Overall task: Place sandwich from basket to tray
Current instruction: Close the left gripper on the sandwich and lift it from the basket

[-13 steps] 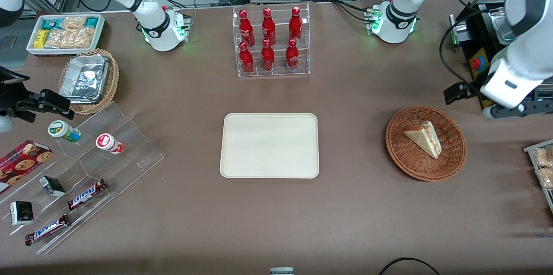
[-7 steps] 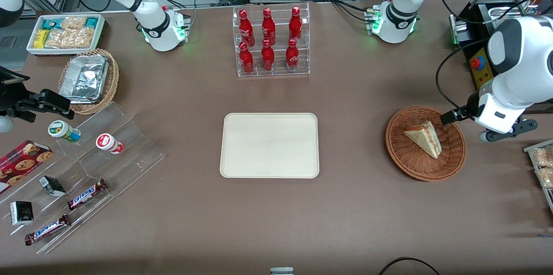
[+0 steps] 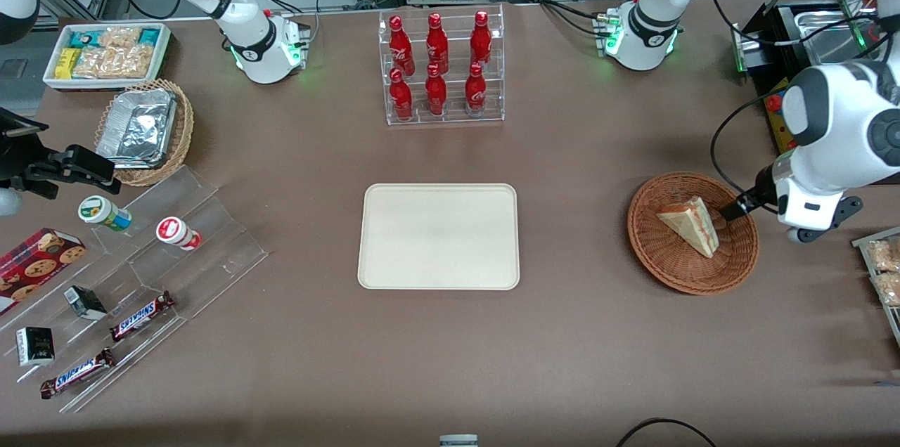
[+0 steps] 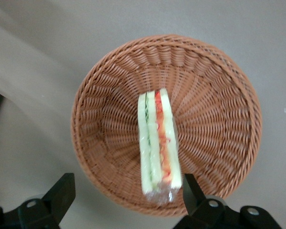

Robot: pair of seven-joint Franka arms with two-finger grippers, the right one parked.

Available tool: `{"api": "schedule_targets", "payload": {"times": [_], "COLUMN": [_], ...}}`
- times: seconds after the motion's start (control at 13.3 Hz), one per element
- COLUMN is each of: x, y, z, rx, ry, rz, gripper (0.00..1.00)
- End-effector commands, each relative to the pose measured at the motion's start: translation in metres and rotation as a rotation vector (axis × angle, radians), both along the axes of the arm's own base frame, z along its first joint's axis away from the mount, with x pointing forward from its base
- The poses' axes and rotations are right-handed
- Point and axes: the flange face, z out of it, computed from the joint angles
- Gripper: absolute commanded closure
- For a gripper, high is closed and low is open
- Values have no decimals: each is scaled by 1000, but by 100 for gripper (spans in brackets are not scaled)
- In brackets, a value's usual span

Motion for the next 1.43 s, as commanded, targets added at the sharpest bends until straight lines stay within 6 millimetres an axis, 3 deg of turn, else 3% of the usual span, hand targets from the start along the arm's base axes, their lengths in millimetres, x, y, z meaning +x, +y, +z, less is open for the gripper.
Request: {"api": "schedule_targets", "payload": {"times": [0.0, 0.53, 0.83, 0.9, 1.05, 1.13, 1.28, 1.35], "x": [-3, -7, -14, -14, -17, -19, -21, -19], "y": [-1, -9, -15, -17, -19, -18, -16, -16], "z": [-30, -114, -133, -133, -131, -128, -113, -101], "rx": [10, -40, -54, -55, -57, -63, -76, -79], "ry": [-39, -65, -26, -21, 22, 47, 64, 64], "rz": [126, 195, 211, 207, 170, 123, 79, 77], "gripper": [0, 0, 3, 10, 36, 44, 57, 58]}}
